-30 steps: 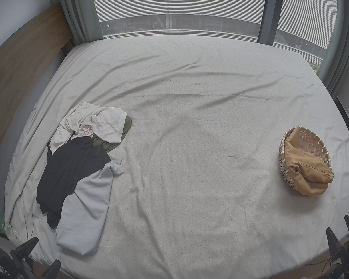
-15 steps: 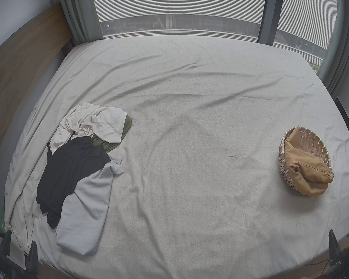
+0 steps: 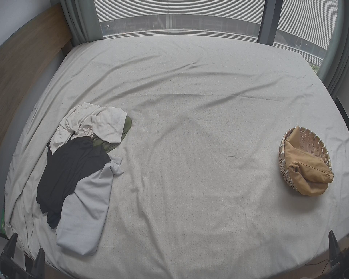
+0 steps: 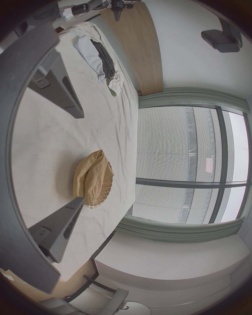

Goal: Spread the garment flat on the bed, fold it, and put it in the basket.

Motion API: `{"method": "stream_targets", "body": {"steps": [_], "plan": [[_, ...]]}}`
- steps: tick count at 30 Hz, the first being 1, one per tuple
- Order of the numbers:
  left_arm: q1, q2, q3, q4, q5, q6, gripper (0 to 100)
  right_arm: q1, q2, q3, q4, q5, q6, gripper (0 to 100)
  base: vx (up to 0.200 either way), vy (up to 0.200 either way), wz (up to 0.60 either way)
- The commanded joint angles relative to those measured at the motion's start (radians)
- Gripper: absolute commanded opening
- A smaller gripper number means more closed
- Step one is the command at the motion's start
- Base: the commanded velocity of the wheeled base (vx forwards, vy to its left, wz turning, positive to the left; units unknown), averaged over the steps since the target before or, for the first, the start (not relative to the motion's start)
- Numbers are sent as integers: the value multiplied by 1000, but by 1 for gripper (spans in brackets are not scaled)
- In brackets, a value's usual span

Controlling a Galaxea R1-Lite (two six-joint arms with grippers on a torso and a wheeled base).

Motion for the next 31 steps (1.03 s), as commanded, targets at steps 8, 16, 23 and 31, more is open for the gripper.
{"method": "stream_targets", "body": {"steps": [8, 16, 23, 31], "plan": [[1, -15, 18, -1, 2, -9, 100, -3, -7, 17, -33, 3, 25, 100, 0, 0, 0], [1, -15, 18, -1, 2, -9, 100, 6, 12, 6, 88, 32, 21, 100, 0, 0, 0], [1, -15, 18, -1, 2, -8, 100, 1, 1, 17, 45, 26, 23, 100, 0, 0, 0], [1, -15, 18, 1, -1, 0, 100, 3, 1, 17, 45, 22, 32, 100, 0, 0, 0]]}}
